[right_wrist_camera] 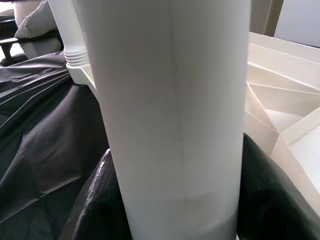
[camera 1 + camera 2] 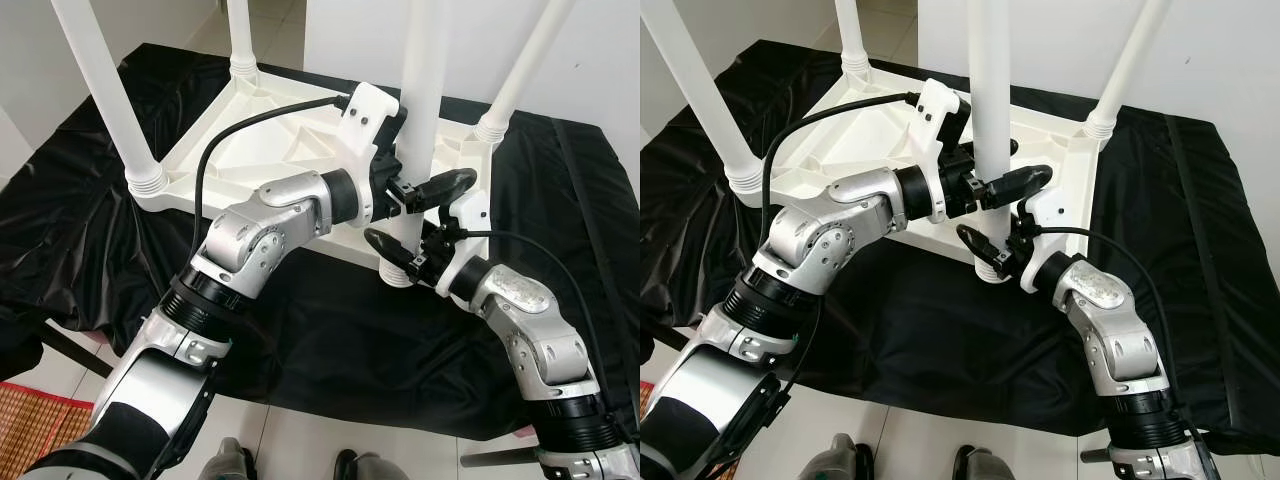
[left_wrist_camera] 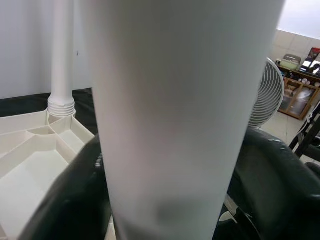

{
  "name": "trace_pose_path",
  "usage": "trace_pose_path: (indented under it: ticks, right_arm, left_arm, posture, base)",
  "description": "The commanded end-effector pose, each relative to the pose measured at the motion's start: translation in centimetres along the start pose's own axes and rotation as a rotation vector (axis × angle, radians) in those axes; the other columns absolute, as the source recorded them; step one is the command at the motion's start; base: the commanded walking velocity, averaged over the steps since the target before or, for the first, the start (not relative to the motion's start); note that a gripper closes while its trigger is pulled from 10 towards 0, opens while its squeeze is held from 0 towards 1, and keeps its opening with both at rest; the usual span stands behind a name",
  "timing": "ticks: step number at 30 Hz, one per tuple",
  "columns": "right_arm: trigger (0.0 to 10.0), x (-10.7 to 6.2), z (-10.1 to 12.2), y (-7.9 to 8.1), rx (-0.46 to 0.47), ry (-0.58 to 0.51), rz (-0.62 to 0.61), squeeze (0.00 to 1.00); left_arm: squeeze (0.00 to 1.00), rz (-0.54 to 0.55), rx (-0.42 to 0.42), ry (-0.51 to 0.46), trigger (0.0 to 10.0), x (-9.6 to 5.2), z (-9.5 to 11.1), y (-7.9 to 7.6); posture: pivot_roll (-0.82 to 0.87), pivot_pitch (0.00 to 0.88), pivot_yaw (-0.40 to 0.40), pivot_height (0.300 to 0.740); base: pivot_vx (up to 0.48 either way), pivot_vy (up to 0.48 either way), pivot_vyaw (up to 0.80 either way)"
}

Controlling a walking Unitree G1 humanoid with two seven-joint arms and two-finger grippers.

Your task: Building children table

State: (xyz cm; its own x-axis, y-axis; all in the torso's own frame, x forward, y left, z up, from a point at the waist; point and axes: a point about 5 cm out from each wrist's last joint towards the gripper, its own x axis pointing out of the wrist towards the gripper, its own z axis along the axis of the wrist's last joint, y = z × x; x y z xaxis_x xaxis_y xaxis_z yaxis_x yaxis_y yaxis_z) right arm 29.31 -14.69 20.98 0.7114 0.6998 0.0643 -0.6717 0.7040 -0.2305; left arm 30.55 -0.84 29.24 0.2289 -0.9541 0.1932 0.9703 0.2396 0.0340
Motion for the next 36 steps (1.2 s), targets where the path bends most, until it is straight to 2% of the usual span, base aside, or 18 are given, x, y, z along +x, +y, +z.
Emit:
trace_pose_path:
  ticks: [1,5,6,7,16,17,18,19,20,21,22,23,24,36]
  right_arm:
    - [10.0,-0.2,0.0,0.3,-0.006,0.000,0.019,0.00]
    - [10.0,-0.2,0.0,0.3,-0.007,0.001,0.017,0.00]
    - [10.0,-0.2,-0.1,0.3,-0.007,0.002,0.015,0.00]
    - [10.0,-0.3,-0.1,0.2,-0.008,0.003,0.015,0.00]
    - [10.0,-0.4,-0.2,0.3,-0.010,0.009,0.019,0.00]
    - [10.0,-0.4,-0.2,0.2,-0.011,0.011,0.020,0.00]
    - [10.0,-0.4,-0.2,0.2,-0.012,0.011,0.019,0.00]
    - [10.0,-0.4,-0.2,0.2,-0.011,0.011,0.018,0.00]
    - [10.0,-0.4,-0.2,0.2,-0.011,0.011,0.018,0.00]
    - [10.0,-0.4,-0.2,0.2,-0.010,0.011,0.017,0.00]
    - [10.0,-0.4,-0.2,0.2,-0.010,0.011,0.017,0.00]
    - [10.0,-0.4,-0.3,0.2,-0.010,0.011,0.017,0.00]
    - [10.0,-0.4,-0.2,0.1,-0.012,0.011,0.016,0.00]
    - [10.0,-0.3,-0.2,-0.2,-0.011,0.012,-0.036,0.00]
  left_arm:
    - [0.00,-0.225,0.019,-0.012,0.0,0.2,0.6,-1.3]
    - [0.00,-0.226,0.016,-0.015,0.1,0.1,0.8,-1.2]
    - [0.00,-0.224,0.018,-0.015,9.9,0.1,0.9,-1.1]
    - [0.00,-0.223,0.018,-0.016,10.0,0.0,1.1,-0.9]
    - [0.00,-0.226,0.021,-0.021,10.0,-0.1,1.9,-0.5]
    - [0.00,-0.228,0.023,-0.026,9.1,-0.2,2.3,-0.4]
    - [0.00,-0.234,0.025,-0.028,10.0,-0.2,2.5,-0.4]
    - [0.20,-0.236,0.027,-0.028,10.0,-0.2,2.7,-0.4]
    - [0.18,-0.234,0.029,-0.027,10.0,-0.1,2.7,-0.3]
    - [0.00,-0.238,0.024,-0.026,8.5,-0.2,2.7,-0.3]
    - [0.00,-0.238,0.024,-0.026,8.5,-0.2,2.7,-0.3]
    - [0.00,-0.239,0.024,-0.026,5.6,-0.2,2.7,-0.3]
    - [0.00,-0.246,0.024,-0.031,0.0,-0.2,2.7,-0.4]
    - [0.00,-0.233,0.028,-0.018,0.0,-0.1,2.6,-0.4]
  posture:
    - [0.07,0.121,-0.034,0.740]
    - [0.07,0.121,-0.034,0.740]
    - [0.07,0.120,-0.034,0.740]
    - [0.07,0.120,-0.036,0.740]
    - [0.08,0.127,-0.036,0.740]
    - [0.08,0.127,-0.036,0.740]
    - [0.08,0.131,-0.034,0.740]
    - [0.08,0.131,-0.034,0.740]
    - [0.08,0.131,-0.034,0.740]
    - [0.08,0.131,-0.034,0.740]
    - [0.08,0.131,-0.034,0.740]
    - [0.08,0.131,-0.034,0.740]
    - [0.08,0.137,-0.031,0.740]
    - [0.09,0.140,-0.032,0.740]
  base:
    - [0.000,0.000,0.00]
    - [0.000,0.000,0.00]
    - [0.000,0.000,0.00]
    - [0.000,0.000,0.00]
    - [0.000,0.000,0.00]
    - [0.000,0.000,0.00]
    - [0.000,0.000,0.00]
    - [0.000,0.000,0.00]
    - [0.000,0.000,0.00]
    - [0.000,0.000,0.00]
    - [0.000,0.000,0.00]
    - [0.000,0.000,0.00]
    - [0.000,0.000,0.00]
    - [0.000,0.000,0.00]
